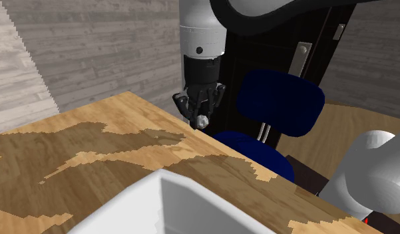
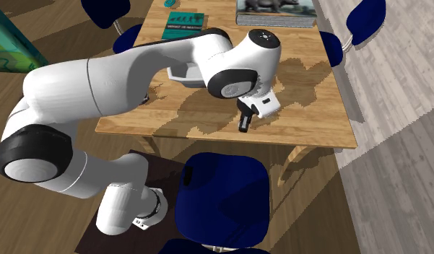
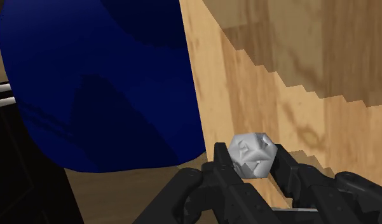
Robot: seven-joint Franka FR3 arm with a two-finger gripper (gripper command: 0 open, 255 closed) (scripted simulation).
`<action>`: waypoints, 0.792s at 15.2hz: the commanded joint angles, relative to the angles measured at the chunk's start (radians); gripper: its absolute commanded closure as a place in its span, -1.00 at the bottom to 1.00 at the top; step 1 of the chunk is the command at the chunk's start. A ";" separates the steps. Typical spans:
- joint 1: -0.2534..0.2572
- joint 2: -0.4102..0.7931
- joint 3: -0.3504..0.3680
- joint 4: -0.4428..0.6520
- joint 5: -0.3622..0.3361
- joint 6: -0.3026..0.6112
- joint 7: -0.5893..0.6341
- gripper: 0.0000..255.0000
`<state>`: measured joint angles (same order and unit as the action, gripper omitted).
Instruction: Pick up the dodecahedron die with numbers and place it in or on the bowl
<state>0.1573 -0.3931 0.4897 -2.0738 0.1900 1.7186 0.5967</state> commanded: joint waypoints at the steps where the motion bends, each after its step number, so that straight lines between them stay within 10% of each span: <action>1: -0.001 -0.002 -0.003 0.028 -0.001 -0.030 0.002 1.00; 12: -0.011 0.028 -0.012 0.202 -0.019 -0.175 0.015 1.00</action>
<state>0.1482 -0.3691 0.4785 -1.8889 0.1736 1.5567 0.6113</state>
